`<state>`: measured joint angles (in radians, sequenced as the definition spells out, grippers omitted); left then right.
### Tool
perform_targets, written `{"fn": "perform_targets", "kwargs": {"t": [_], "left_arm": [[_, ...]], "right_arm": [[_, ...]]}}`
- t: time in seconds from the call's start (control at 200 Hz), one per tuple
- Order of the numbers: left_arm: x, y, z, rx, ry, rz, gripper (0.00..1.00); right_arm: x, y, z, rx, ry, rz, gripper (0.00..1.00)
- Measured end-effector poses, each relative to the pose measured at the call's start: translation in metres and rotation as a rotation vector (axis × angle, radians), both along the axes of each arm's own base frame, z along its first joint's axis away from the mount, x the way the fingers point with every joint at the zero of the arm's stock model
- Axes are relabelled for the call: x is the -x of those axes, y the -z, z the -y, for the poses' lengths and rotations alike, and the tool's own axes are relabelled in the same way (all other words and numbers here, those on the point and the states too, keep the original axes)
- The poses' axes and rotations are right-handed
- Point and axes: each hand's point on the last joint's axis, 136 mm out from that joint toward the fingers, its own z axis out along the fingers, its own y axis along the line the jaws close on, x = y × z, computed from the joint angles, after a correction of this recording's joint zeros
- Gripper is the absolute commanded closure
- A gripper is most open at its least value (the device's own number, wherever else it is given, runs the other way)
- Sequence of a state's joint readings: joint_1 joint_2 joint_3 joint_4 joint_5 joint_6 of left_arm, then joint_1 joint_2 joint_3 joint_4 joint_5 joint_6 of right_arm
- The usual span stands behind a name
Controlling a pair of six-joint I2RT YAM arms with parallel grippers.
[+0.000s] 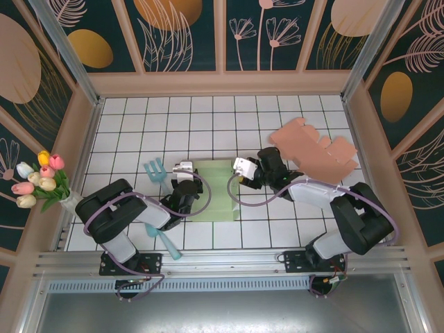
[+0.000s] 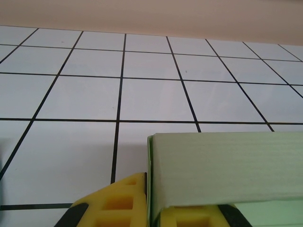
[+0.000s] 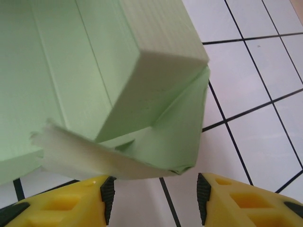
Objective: Fold the paper box
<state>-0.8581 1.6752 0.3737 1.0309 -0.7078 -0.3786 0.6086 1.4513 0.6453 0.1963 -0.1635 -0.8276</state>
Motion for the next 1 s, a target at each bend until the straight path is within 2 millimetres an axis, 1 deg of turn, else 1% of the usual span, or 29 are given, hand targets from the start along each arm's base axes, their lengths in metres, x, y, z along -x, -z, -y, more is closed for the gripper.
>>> {"fn": "perform_targets", "kwargs": {"t": [0.115,0.295,0.485,0.646,0.776,1.001], "left_arm": [[-0.001,0.000,0.000,0.002,-0.004,-0.004,1.00],[-0.002,0.000,0.000,0.011,-0.010,-0.006,1.00],[-0.002,0.000,-0.001,0.014,-0.015,-0.006,1.00],[-0.003,0.000,-0.004,0.013,-0.026,-0.005,1.00],[-0.004,0.000,-0.005,0.016,-0.032,-0.005,1.00],[-0.004,0.000,-0.005,0.033,-0.038,-0.007,1.00]], "right_arm": [[0.004,-0.002,-0.007,-0.017,-0.010,-0.002,0.52],[0.006,-0.005,-0.015,-0.043,-0.010,-0.005,0.52],[0.007,0.000,-0.028,-0.052,0.001,0.001,0.52],[0.001,0.001,-0.034,-0.065,0.049,0.009,0.52],[-0.004,-0.002,-0.037,-0.090,0.100,0.021,0.56],[-0.020,-0.011,-0.033,-0.127,0.215,0.061,0.60]]}}
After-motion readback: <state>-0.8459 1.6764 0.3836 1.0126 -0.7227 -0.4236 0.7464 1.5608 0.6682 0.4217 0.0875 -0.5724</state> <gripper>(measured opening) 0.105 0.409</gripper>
